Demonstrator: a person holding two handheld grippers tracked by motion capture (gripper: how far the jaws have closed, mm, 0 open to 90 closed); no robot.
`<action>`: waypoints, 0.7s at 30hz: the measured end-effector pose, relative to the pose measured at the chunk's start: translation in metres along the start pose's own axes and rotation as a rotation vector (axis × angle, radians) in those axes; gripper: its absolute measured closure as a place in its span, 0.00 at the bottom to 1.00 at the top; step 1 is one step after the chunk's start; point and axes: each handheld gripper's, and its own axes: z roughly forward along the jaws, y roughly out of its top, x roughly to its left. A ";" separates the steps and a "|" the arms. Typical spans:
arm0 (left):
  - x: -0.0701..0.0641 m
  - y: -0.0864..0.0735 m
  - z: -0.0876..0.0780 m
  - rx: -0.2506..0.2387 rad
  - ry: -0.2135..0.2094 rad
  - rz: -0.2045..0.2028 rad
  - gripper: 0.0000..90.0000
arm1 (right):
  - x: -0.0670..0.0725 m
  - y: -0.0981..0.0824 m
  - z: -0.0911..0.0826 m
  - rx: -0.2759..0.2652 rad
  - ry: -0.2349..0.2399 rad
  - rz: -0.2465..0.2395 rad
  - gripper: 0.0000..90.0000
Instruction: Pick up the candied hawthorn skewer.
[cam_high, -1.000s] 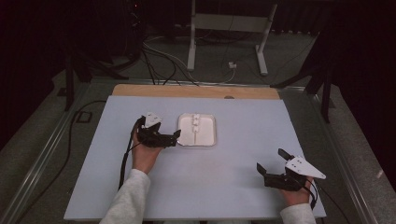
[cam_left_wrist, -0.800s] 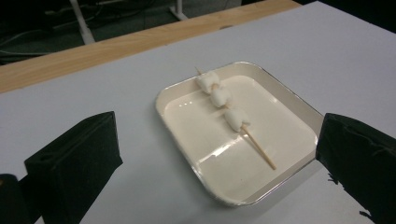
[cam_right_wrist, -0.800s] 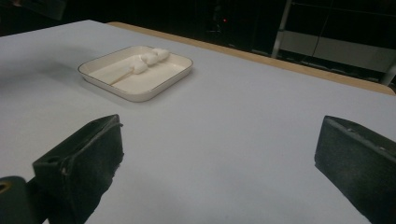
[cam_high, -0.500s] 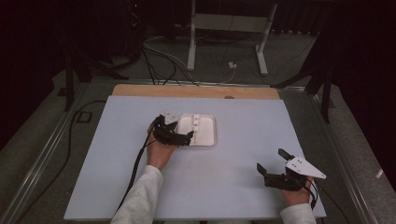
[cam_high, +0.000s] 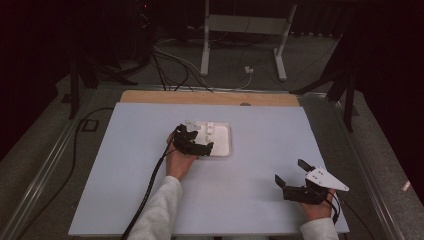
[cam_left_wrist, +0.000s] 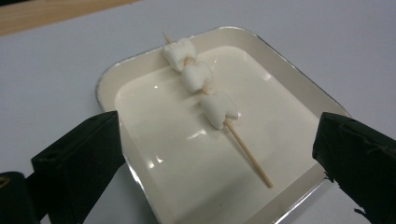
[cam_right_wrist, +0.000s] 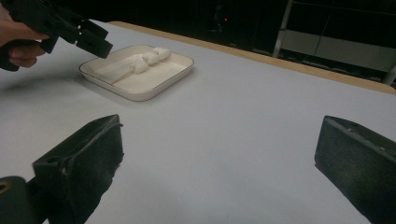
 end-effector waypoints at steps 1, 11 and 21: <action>-0.001 0.000 0.002 0.007 -0.003 -0.004 0.04 | 0.000 0.000 0.000 0.002 0.000 0.001 0.01; -0.014 0.001 0.020 0.065 0.029 0.051 0.18 | 0.000 0.000 0.001 0.003 -0.001 -0.003 0.01; -0.018 -0.002 0.026 0.122 0.021 0.108 0.49 | -0.001 0.000 0.000 0.003 -0.001 -0.002 0.01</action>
